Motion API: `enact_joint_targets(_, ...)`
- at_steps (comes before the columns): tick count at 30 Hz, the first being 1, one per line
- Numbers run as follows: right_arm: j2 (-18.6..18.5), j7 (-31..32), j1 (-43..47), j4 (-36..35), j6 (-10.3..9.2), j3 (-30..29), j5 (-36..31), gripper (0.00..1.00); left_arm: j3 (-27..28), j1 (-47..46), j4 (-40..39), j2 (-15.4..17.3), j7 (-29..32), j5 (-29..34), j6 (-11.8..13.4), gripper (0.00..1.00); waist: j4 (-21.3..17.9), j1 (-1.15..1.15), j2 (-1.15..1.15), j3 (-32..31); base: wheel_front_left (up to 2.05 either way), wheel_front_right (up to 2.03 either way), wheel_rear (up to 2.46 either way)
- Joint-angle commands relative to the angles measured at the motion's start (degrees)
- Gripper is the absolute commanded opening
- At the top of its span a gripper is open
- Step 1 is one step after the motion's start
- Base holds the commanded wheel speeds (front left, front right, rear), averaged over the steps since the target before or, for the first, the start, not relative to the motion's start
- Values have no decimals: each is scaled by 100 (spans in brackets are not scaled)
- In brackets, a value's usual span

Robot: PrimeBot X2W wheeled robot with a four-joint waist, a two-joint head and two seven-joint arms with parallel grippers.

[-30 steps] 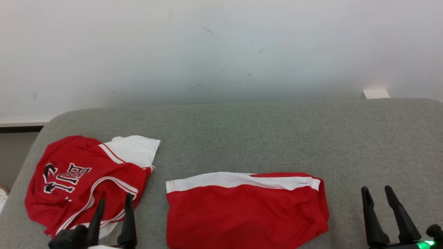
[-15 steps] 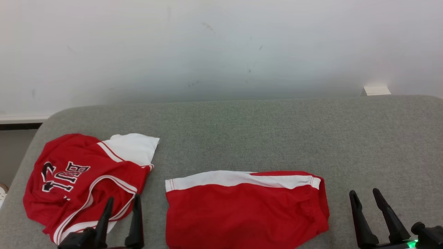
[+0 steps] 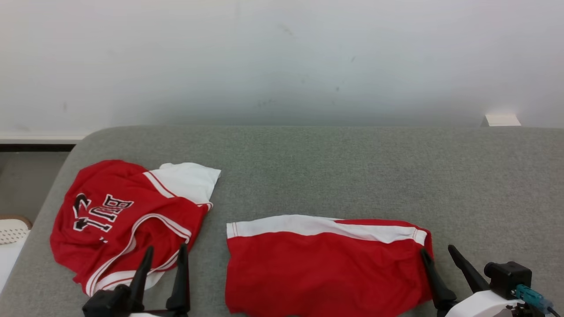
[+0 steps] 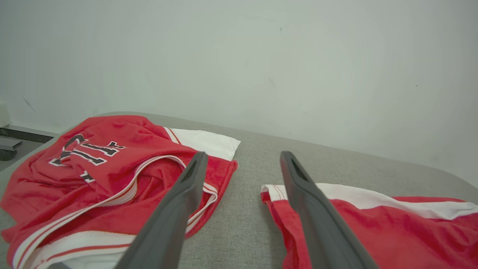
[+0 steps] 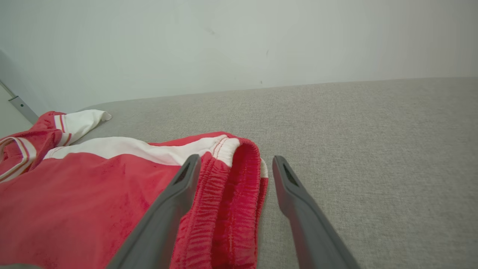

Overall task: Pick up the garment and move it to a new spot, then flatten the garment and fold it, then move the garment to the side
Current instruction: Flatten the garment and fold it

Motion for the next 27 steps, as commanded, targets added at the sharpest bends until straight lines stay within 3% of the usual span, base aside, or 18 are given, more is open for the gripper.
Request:
enact_joint_targets(1, 44, 101, -95, 226, -12, -83, -91, 100, 13, -56, 38, -3, -1, 73, -40, 100, 122, 0, 0, -6, 0, 0, 0)
enact_joint_targets(15, 325, 758, -484, 1591, -12, -615, -56, 100, 50, -121, 143, -26, -2, -51, -129, 100, 515, 0, 0, 89, 0, 0, 0)
enact_joint_targets(21, 437, 1199, -590, 2013, -13, -624, 310, 100, 87, -144, 188, -26, -2, -76, -141, 100, 583, 0, 0, 120, 0, 0, 0)
enact_joint_targets(22, 442, 1275, -604, 2024, -13, -569, 395, 82, 90, -142, 191, -26, -2, -79, -144, 100, 587, 0, 0, 118, 0, 0, 0)
enact_joint_targets(23, 437, 1316, -611, 2015, -12, -522, 463, 40, 90, -136, 199, -26, -2, -79, -145, 100, 588, 0, 0, 110, 0, 0, 0)
enact_joint_targets(25, 425, 1314, -637, 1949, -12, -459, 637, 0, 95, -131, 212, -27, -2, -77, -145, 100, 579, 0, 0, 94, 0, 0, 0)
enact_joint_targets(27, 382, 1290, -680, 1868, -13, -411, 787, 0, 103, -127, 221, -27, -2, -75, -143, 100, 555, 0, 0, 77, 0, 0, 0)
